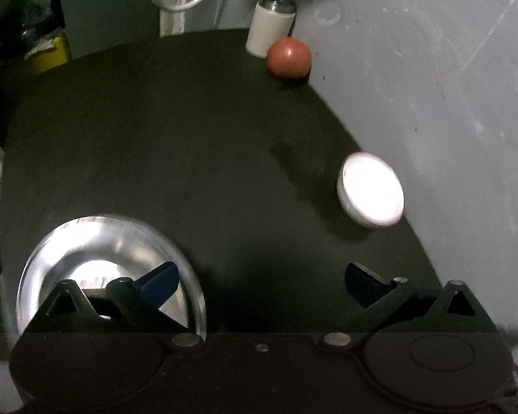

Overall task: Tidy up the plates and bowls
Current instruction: 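Move the left gripper to the second white bowl and grasp its rim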

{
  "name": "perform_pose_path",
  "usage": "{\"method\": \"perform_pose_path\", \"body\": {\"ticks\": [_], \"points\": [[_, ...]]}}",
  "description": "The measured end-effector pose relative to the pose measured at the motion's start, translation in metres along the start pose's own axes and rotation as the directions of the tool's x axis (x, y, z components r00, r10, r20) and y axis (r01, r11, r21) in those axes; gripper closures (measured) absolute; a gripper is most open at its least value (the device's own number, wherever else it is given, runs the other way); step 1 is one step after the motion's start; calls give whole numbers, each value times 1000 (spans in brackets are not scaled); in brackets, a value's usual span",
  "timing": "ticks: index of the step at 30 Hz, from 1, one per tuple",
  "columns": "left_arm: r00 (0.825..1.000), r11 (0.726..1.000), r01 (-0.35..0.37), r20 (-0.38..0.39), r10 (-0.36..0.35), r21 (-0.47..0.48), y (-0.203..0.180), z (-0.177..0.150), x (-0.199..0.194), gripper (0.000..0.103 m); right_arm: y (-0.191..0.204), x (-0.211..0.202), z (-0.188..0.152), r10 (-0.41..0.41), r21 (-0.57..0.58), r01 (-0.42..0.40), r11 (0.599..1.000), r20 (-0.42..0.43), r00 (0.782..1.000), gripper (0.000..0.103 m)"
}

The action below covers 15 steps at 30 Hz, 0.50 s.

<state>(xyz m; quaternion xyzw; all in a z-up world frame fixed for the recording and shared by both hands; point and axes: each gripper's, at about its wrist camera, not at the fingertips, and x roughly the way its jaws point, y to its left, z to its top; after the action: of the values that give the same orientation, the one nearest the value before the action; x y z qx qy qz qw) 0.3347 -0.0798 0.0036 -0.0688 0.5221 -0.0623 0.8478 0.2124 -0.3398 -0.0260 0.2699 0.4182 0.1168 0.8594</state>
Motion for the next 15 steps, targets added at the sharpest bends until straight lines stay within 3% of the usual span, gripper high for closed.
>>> {"method": "perform_pose_path", "body": {"ticks": [8,15], "points": [[999,997,20,38,-23,78,-20,47,49,1,-12,42,35,-47,97,39,995,83,995,0],[1000,990,21,11,-23,142,-36,70,88,1,-23,75,54,-78,168,57,984,122,989,2]]}}
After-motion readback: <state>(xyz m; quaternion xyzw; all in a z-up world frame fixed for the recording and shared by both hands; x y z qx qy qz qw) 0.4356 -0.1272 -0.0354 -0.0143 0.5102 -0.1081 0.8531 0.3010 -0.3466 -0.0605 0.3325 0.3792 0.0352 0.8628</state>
